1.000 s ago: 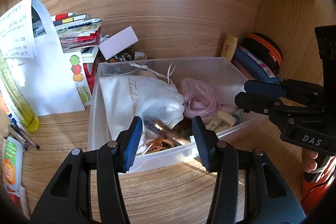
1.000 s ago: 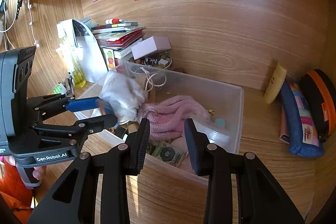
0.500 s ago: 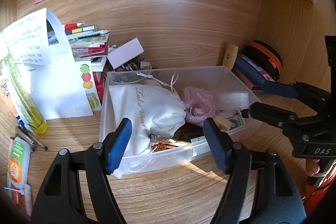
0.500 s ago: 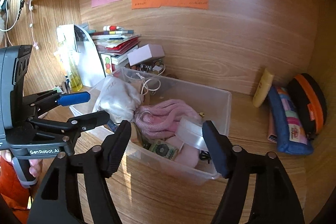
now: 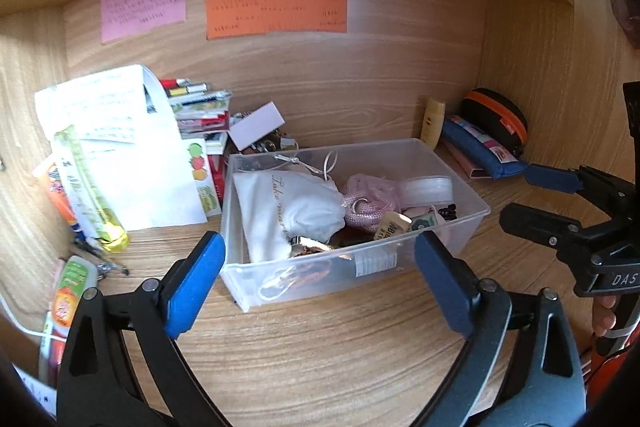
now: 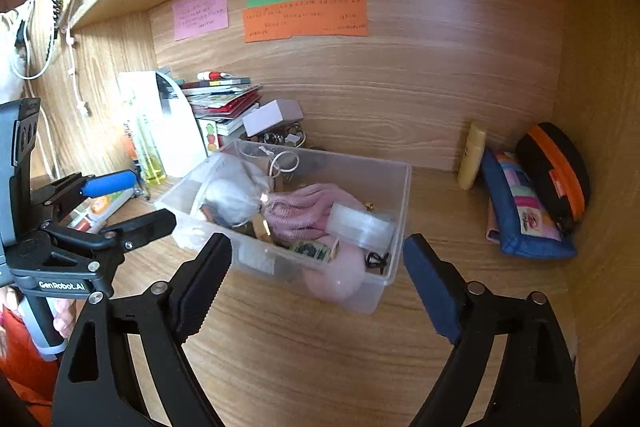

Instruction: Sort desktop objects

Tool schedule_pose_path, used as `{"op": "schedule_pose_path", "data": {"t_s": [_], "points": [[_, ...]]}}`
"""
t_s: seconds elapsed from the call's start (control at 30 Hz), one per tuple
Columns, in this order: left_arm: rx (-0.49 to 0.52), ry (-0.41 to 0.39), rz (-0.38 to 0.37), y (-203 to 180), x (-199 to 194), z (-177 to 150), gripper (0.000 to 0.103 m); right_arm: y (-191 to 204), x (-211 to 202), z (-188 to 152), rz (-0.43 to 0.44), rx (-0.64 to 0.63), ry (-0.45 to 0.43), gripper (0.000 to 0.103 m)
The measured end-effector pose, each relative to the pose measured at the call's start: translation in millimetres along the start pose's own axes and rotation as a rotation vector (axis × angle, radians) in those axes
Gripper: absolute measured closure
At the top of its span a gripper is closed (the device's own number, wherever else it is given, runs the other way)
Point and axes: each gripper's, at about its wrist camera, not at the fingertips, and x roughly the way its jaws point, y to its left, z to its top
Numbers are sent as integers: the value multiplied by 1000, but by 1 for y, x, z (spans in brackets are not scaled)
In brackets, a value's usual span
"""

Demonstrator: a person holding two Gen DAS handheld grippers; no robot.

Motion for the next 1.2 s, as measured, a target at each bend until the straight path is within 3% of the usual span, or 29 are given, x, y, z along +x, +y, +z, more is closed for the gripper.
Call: {"op": "schedule_pose_path", "data": {"t_s": [0.33, 0.5, 1.2], "points": [[-51, -34, 65, -5, -31, -14, 3, 3, -35, -23, 7, 5, -23, 16], [-84, -33, 95, -5, -40, -24, 3, 5, -48, -36, 1, 8, -46, 6], [-62, -83, 108, -19, -49, -39, 1, 9, -52, -56, 5, 13, -21, 6]]}}
